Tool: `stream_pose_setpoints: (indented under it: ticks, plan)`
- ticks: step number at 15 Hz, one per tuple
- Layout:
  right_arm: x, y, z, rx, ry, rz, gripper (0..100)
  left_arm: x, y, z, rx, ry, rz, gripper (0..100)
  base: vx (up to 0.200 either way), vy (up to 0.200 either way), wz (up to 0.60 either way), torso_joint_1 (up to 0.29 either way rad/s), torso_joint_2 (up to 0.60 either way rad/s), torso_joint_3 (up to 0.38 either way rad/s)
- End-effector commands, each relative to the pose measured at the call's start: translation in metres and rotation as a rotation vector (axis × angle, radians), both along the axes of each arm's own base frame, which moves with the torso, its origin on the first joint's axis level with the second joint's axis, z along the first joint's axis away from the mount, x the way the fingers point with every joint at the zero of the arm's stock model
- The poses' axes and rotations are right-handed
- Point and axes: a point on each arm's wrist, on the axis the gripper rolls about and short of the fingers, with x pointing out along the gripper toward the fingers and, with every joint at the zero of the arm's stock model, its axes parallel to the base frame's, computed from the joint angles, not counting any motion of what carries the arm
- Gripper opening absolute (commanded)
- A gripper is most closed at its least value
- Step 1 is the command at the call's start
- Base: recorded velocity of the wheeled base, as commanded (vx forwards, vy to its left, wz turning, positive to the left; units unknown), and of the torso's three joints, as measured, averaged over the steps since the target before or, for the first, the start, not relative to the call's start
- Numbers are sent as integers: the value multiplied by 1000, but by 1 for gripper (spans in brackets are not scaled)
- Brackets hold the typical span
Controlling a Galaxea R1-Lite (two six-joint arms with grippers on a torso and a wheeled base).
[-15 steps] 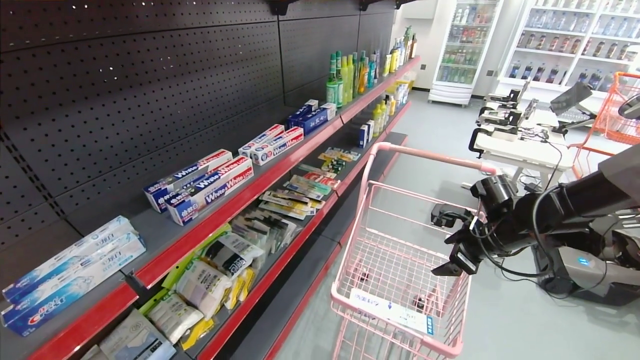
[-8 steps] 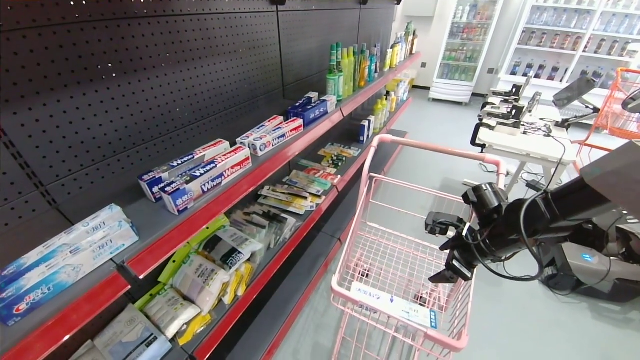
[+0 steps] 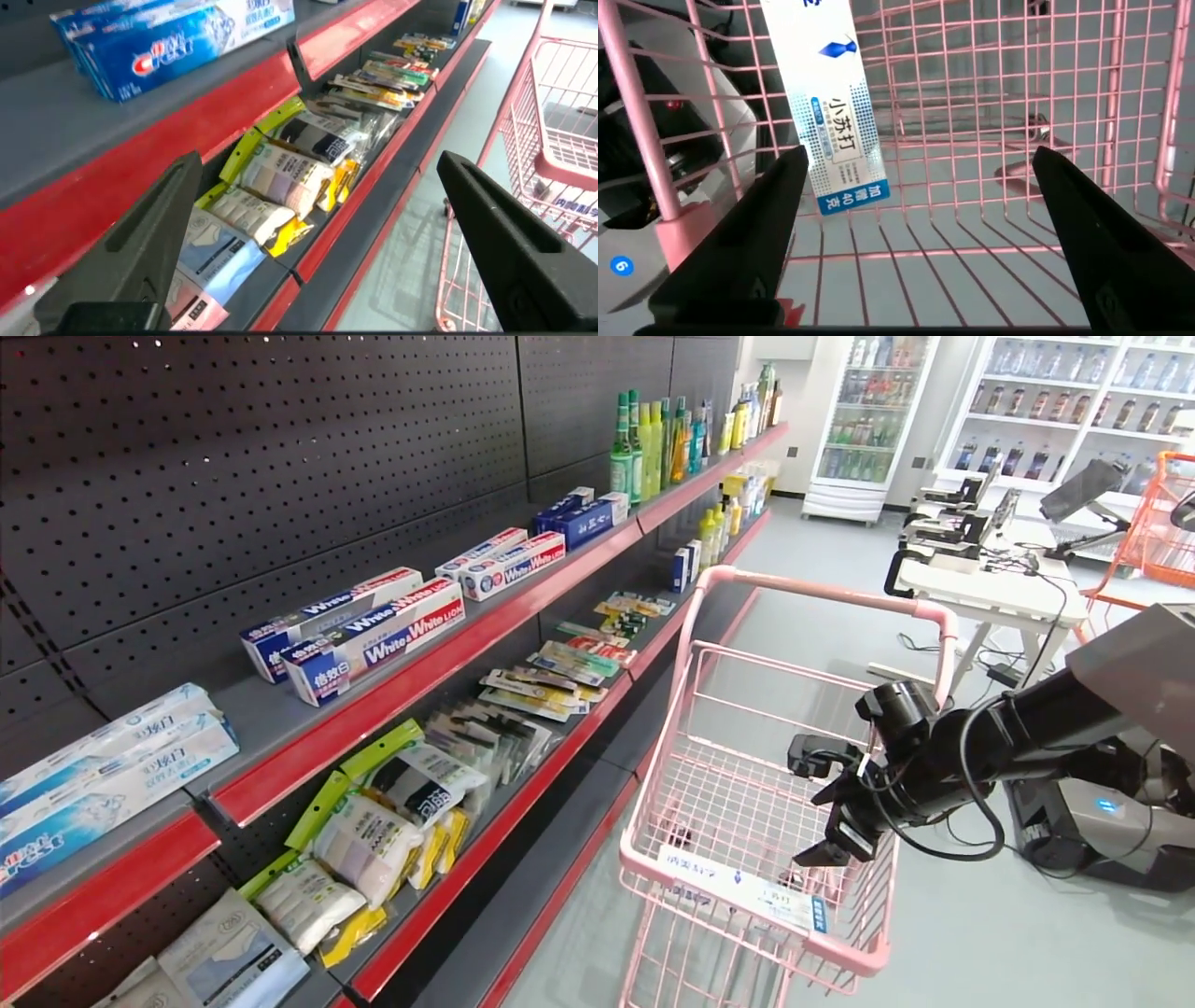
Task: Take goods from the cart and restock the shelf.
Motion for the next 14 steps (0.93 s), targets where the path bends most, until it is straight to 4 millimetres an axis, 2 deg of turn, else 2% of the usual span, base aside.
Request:
stream_pose_setpoints:
  ticks: [1, 8, 10, 14]
  plan:
    - [1, 0, 0, 0, -3, 2, 100, 0, 0, 0, 0, 2, 1, 100, 0, 0, 0, -178, 427, 237]
    - [2, -2, 4, 35, -15, 30, 100, 0, 0, 0, 0, 2, 1, 100, 0, 0, 0, -227, 539, 306]
    - [1, -3, 4, 78, -27, 94, 100, 0, 0, 0, 0, 0, 1, 100, 0, 0, 0, -105, 246, 144]
    - [1, -4, -8, 67, -10, 142, 100, 0, 0, 0, 0, 0, 1, 100, 0, 0, 0, -18, 43, 21]
